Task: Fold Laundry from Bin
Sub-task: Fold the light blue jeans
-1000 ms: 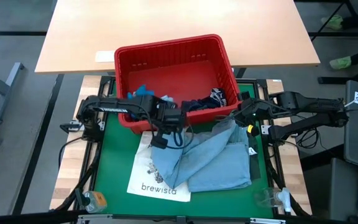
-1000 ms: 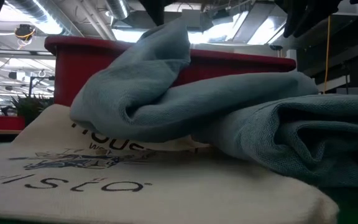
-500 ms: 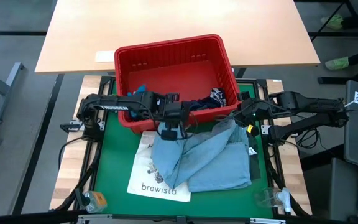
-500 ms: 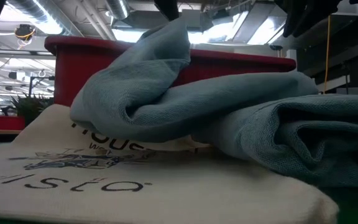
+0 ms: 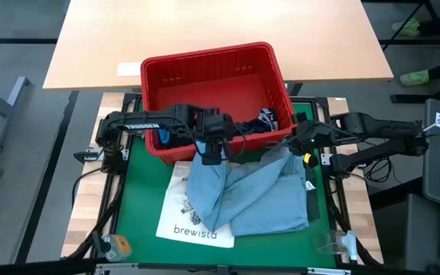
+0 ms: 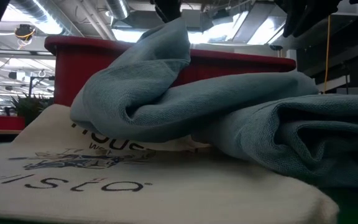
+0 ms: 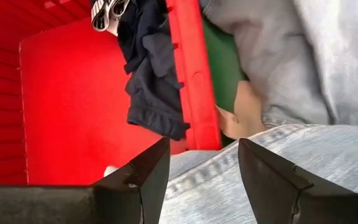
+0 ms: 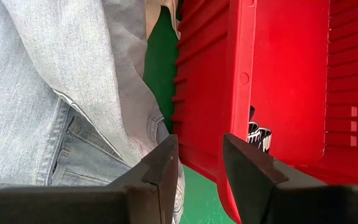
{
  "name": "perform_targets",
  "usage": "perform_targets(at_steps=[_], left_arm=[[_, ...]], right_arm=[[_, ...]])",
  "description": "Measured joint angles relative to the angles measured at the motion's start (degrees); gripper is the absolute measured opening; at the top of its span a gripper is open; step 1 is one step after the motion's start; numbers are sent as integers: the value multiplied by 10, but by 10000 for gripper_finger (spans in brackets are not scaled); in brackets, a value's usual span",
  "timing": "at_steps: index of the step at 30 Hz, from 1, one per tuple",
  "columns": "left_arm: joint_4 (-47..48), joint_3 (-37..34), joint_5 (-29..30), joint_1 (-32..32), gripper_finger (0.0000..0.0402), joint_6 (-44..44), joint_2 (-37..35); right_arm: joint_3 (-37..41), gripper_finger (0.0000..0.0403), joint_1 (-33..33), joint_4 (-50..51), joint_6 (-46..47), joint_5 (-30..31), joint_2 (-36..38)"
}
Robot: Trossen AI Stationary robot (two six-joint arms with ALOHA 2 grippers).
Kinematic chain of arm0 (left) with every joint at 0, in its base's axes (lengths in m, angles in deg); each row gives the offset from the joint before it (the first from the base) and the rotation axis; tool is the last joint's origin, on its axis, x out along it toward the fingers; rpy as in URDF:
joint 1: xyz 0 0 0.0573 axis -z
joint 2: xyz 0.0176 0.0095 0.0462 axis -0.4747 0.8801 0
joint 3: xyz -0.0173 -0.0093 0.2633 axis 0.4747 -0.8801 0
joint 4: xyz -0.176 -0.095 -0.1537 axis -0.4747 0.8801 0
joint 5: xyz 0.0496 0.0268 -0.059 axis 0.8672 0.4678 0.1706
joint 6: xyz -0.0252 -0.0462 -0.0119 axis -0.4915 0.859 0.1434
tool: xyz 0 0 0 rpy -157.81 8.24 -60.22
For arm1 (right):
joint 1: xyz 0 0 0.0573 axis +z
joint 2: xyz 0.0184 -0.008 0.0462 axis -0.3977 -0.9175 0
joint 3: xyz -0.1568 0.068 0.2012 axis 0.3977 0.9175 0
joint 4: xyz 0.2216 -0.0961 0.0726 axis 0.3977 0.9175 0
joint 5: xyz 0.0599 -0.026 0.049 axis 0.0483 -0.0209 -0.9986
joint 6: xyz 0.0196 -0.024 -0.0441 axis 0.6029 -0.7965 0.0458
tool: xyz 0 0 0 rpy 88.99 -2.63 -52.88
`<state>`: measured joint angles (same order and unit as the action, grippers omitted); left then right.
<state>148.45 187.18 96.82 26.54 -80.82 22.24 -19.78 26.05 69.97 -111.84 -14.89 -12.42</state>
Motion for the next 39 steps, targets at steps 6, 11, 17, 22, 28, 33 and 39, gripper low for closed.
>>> perform_targets(at_steps=[6, 11, 17, 22, 28, 33, 39], left_arm=[[29, 0, -49, -19, 184, -2, 0], [29, 0, -78, -34, 184, -4, 0], [20, -19, -125, -52, 184, -5, 8], [17, -40, -133, -53, 184, -5, 7], [25, -40, -126, -53, 162, -5, 7], [25, -40, -123, -52, 109, -5, 7], [36, -14, -110, -41, 39, -5, 7]], right_arm=[[0, 127, 0, 0, 0, 0, 0], [0, 127, 0, 0, 0, 0, 0], [0, 127, 0, 0, 0, 0, 0], [0, 127, 0, 0, 0, 0, 0], [0, 127, 0, 0, 0, 0, 0], [0, 127, 0, 0, 0, 0, 0], [0, 127, 0, 0, 0, 0, 0]])
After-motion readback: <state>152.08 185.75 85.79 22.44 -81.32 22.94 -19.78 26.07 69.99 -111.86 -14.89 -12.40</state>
